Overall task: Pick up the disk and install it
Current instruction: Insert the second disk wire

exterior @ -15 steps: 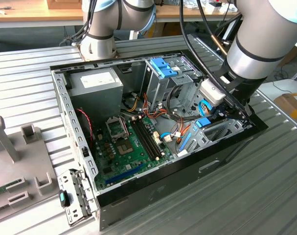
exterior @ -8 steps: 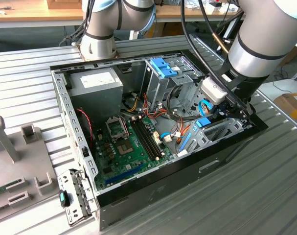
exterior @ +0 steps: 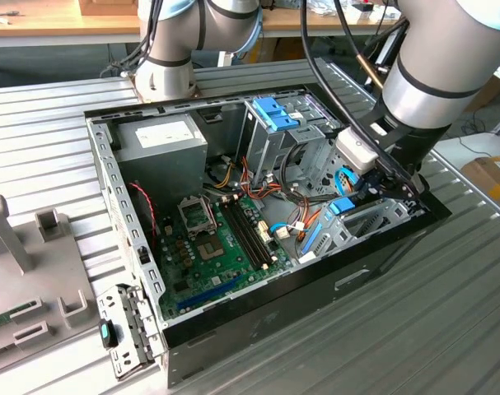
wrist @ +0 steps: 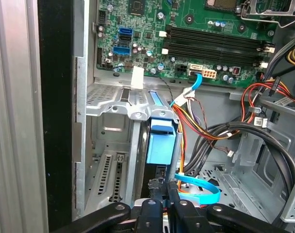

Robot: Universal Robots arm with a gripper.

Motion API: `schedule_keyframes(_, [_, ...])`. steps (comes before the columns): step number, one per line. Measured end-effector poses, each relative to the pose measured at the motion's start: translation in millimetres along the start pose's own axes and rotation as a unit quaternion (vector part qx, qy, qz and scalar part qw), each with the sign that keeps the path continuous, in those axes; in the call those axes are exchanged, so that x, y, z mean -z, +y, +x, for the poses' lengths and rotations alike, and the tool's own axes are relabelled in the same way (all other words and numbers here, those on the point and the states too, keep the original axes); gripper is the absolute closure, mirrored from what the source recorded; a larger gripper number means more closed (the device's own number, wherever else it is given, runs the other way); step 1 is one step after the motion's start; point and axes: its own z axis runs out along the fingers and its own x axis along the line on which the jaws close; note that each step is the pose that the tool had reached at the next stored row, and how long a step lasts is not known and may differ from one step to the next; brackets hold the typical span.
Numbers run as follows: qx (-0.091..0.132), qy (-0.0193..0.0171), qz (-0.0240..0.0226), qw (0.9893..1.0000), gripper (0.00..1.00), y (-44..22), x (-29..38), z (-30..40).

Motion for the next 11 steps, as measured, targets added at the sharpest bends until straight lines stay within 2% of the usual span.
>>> schedule_keyframes(1, [0.0, 0.0009, 0.0, 1.0, 0.84, 0.0, 0.0, 0.0])
schedule_keyframes(3, [-0.002, 0.0067, -0.0005, 1.0, 0.84, 0.0, 0.0, -0.1])
schedule_keyframes(4, [-0.002, 0.008, -0.0005, 1.0, 0.84, 0.1, -0.2, 0.0])
schedule_keyframes(11, [-0.004, 0.0086, -0.0005, 1.0, 0.84, 0.1, -0.9, -1.7])
